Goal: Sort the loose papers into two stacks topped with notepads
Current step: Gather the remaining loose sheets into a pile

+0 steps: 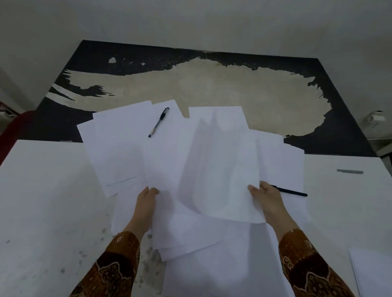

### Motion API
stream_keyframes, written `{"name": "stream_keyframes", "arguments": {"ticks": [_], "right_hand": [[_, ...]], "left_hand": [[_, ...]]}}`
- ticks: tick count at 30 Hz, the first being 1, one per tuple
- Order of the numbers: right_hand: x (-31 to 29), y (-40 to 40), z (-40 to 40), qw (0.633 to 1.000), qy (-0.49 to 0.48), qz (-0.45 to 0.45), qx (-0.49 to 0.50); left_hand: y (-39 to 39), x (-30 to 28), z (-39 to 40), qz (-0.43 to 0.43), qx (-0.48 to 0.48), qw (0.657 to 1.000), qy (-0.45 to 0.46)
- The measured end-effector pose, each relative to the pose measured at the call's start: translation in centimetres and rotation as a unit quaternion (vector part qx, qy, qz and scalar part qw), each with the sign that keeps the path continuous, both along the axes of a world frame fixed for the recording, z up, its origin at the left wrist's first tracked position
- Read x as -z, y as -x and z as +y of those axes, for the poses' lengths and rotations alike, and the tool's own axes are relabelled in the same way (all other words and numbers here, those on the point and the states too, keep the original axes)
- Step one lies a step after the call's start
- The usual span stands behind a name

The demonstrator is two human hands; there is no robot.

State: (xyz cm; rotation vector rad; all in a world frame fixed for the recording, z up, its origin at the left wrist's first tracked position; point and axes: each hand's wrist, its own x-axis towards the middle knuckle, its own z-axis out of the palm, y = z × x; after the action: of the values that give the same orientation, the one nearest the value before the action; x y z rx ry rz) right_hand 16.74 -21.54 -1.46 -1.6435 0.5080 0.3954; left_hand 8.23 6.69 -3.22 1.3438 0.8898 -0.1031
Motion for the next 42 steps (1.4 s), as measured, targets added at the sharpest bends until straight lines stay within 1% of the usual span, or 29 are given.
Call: {"name": "stream_keyframes", "arguments": {"ticks": [2,4,6,8,9,13,14,16,17,18,20,21,22,23,24,26,27,28,29,30,32,33,35,37,39,41,42], "right_hand": [[0.3,0.1,0.8,0.998,0.036,-0.015,-0.054],[0.7,0.3,1.6,0.991,0.079,-0.030,-0.108],[1.1,0.3,2.3,0.975,0.127,-0.045,-0.178],[1.3,0.2,3.1,0.940,0.207,-0.089,-0.256],[1.5,-0.3,3.5,0.929,0.234,-0.109,-0.266],[1.6,-4.1,3.9,0.918,0.310,-0.158,-0.189],[1.6,-5.3,3.8,0.913,0.338,-0.150,-0.172],[1.4,-7.1,3.8,0.906,0.384,-0.093,-0.152],[1.4,-7.5,3.8,0.898,0.407,-0.061,-0.155],[1.5,-7.8,4.1,0.883,0.436,-0.043,-0.169],[2.0,-8.0,4.7,0.851,0.486,-0.036,-0.194],[2.1,-8.1,4.8,0.847,0.494,-0.044,-0.192],[2.2,-8.2,5.0,0.852,0.487,-0.057,-0.183],[2.1,-8.5,5.1,0.866,0.466,-0.069,-0.168],[2.0,-8.7,5.0,0.887,0.431,-0.074,-0.146],[1.7,-9.5,4.5,0.948,0.306,-0.056,-0.073],[1.5,-9.8,4.3,0.970,0.236,-0.036,-0.034],[1.2,-10.1,3.9,0.982,0.187,-0.022,-0.003],[0.8,-10.4,3.6,0.985,0.171,-0.020,0.015],[0.4,-10.7,3.2,0.984,0.175,-0.033,0.029],[-0.4,-11.1,2.1,0.978,0.175,-0.074,0.087],[-0.9,-11.1,1.5,0.977,0.148,-0.089,0.127],[-1.6,-10.7,0.5,0.973,0.055,-0.098,0.202],[-1.9,-9.5,-0.2,0.967,-0.021,-0.091,0.238],[-1.7,-7.6,-0.7,0.958,-0.060,-0.090,0.264],[-1.3,-5.5,-1.4,0.949,-0.073,-0.101,0.289],[-1.2,-4.5,-1.6,0.950,-0.080,-0.101,0.285]], "left_hand": [[-0.3,0.4,0.2,0.007,-0.027,0.998,0.047],[-0.4,0.1,0.2,0.001,-0.031,0.997,0.067],[-0.3,0.0,0.1,-0.026,-0.013,0.999,0.044],[-0.1,0.4,0.2,-0.042,0.023,0.999,-0.012],[0.0,0.5,0.2,-0.043,0.037,0.998,-0.032],[0.1,1.1,0.1,-0.027,0.034,0.998,-0.056],[0.1,1.2,0.1,-0.028,0.031,0.997,-0.059],[0.0,1.4,0.0,-0.031,0.027,0.997,-0.071],[0.0,1.3,-0.1,-0.031,0.028,0.996,-0.077],[0.0,1.4,-0.1,-0.031,0.028,0.996,-0.080],[-0.1,1.6,0.0,-0.029,0.027,0.996,-0.083],[-0.1,1.7,0.0,-0.027,0.028,0.995,-0.086],[-0.2,1.8,0.1,-0.024,0.028,0.995,-0.089],[-0.3,1.9,0.1,-0.023,0.027,0.995,-0.089],[-0.3,1.9,0.1,-0.022,0.026,0.995,-0.089],[-0.3,2.0,0.1,-0.022,0.022,0.996,-0.087],[-0.3,2.0,0.1,-0.023,0.021,0.996,-0.085],[-0.2,2.0,0.0,-0.023,0.021,0.996,-0.085],[-0.2,2.0,0.0,-0.024,0.021,0.996,-0.085],[-0.2,2.0,0.1,-0.024,0.022,0.996,-0.084],[-0.2,2.0,0.0,-0.024,0.021,0.996,-0.080],[-0.2,1.9,-0.1,-0.026,0.017,0.997,-0.077],[-0.3,1.8,-0.1,-0.028,0.009,0.997,-0.072],[-0.3,1.7,-0.2,-0.026,-0.001,0.998,-0.065],[-0.3,1.8,-0.2,-0.022,-0.010,0.998,-0.053],[-0.3,1.7,-0.2,-0.018,-0.013,0.999,-0.046],[-0.3,1.4,-0.3,-0.016,-0.011,0.999,-0.046]]}}
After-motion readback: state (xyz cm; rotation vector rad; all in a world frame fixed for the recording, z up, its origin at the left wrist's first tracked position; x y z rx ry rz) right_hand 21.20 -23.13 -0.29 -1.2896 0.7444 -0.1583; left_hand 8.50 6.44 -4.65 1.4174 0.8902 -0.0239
